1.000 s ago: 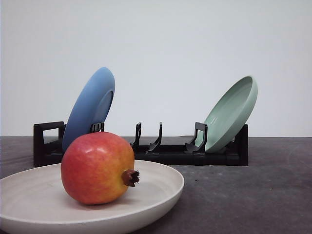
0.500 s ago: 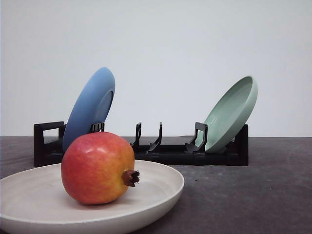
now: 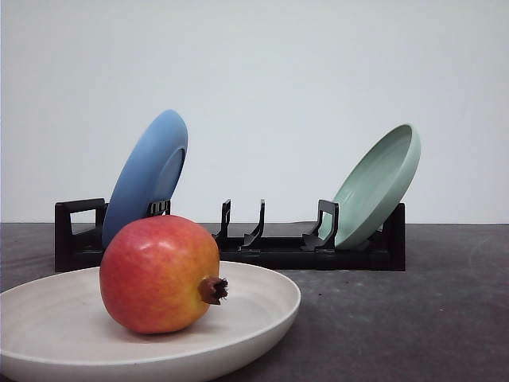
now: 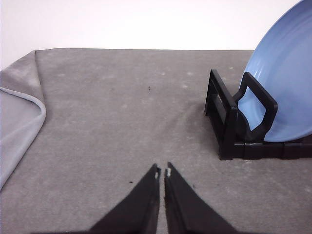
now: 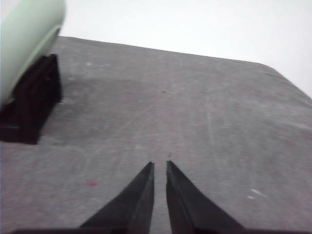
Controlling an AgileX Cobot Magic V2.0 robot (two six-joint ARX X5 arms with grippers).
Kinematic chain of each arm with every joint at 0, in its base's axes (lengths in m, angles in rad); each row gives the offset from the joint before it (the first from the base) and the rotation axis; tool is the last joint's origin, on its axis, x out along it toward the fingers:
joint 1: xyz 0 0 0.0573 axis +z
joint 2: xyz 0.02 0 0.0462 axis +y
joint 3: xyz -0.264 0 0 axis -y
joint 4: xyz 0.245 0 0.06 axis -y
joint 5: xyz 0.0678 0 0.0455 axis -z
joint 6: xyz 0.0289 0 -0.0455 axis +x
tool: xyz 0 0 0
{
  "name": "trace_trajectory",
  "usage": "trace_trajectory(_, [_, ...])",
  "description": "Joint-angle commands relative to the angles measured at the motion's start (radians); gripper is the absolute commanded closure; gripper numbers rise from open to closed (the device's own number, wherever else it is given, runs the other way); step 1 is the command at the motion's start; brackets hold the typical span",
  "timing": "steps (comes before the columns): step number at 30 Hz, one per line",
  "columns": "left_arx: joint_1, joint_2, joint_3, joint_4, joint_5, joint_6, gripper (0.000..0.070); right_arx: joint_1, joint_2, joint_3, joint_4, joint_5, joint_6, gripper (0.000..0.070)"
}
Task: Place pomegranate in white plate
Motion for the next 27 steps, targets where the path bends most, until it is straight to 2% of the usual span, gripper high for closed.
trace_trajectory(1, [0.000,-0.002,-0.010,-0.006,0.002,-0.005,0.0700,-0.004,-0.002,-0.006,-0.012,-0.021,0.013,0.0655])
trace_trajectory(27, [0.000,-0.002,-0.010,-0.006,0.002,-0.005,0.0700,-0.015,-0.002,-0.006,0.012,-0.025,0.017,0.0655])
